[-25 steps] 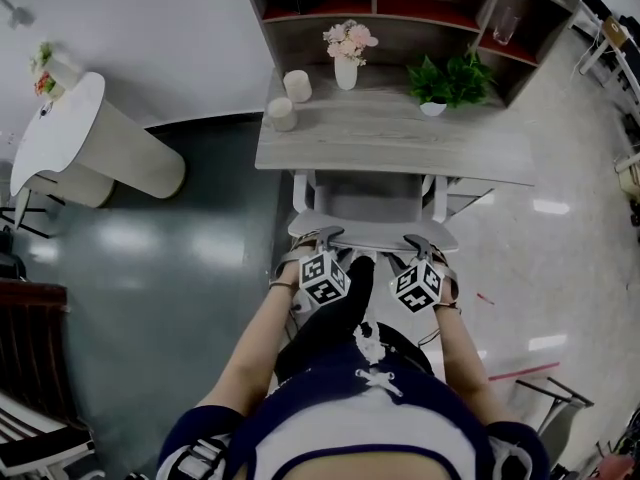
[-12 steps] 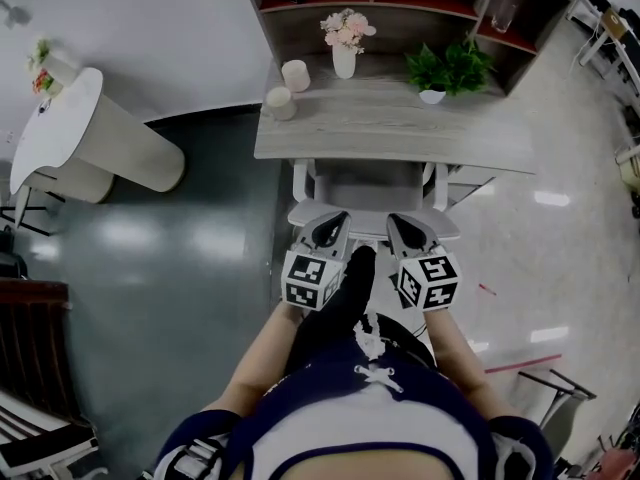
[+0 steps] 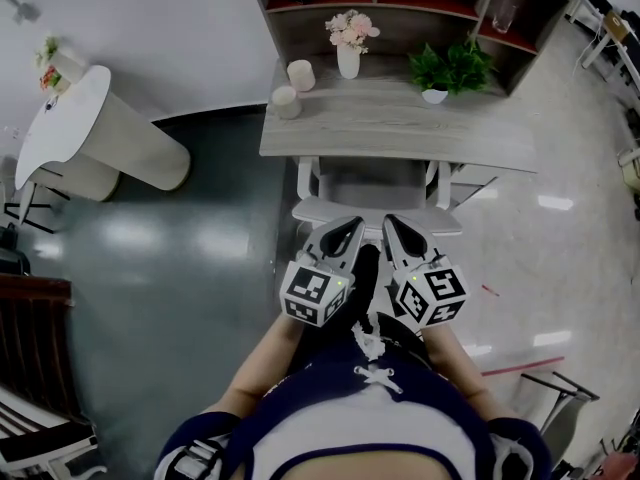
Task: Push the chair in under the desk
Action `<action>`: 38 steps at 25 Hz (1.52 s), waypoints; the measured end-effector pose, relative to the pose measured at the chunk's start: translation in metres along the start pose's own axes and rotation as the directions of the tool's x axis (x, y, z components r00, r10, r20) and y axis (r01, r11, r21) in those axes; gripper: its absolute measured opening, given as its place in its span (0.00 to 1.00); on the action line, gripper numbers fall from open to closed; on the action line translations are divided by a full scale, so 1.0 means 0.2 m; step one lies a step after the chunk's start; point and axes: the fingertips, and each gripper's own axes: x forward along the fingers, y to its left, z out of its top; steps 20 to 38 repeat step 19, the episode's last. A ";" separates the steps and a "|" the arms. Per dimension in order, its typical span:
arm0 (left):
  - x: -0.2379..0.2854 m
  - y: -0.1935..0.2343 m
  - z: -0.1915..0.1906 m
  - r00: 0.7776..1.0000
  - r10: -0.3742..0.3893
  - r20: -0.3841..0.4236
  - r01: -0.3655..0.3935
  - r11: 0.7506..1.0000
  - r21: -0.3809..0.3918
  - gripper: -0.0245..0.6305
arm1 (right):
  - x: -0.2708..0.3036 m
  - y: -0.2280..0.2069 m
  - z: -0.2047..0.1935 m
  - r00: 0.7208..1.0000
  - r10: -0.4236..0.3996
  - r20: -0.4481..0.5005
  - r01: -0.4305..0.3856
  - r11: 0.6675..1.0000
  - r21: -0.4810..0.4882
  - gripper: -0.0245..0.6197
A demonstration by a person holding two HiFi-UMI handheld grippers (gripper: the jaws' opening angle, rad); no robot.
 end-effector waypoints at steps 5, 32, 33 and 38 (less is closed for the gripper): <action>-0.07 -0.06 0.03 1.000 -0.010 0.015 0.010 1.000 0.005 0.05 | -0.04 0.05 -0.01 1.000 -0.006 0.000 0.006 1.000 -0.018 0.05; -0.23 -0.15 0.07 0.998 -0.031 0.053 0.031 1.000 0.006 0.05 | -0.18 0.24 0.02 0.999 0.012 0.049 -0.006 0.995 -0.103 0.05; -0.23 -0.15 0.07 0.998 -0.031 0.053 0.031 1.000 0.006 0.05 | -0.18 0.24 0.02 0.999 0.012 0.049 -0.006 0.995 -0.103 0.05; -0.23 -0.15 0.07 0.998 -0.031 0.053 0.031 1.000 0.006 0.05 | -0.18 0.24 0.02 0.999 0.012 0.049 -0.006 0.995 -0.103 0.05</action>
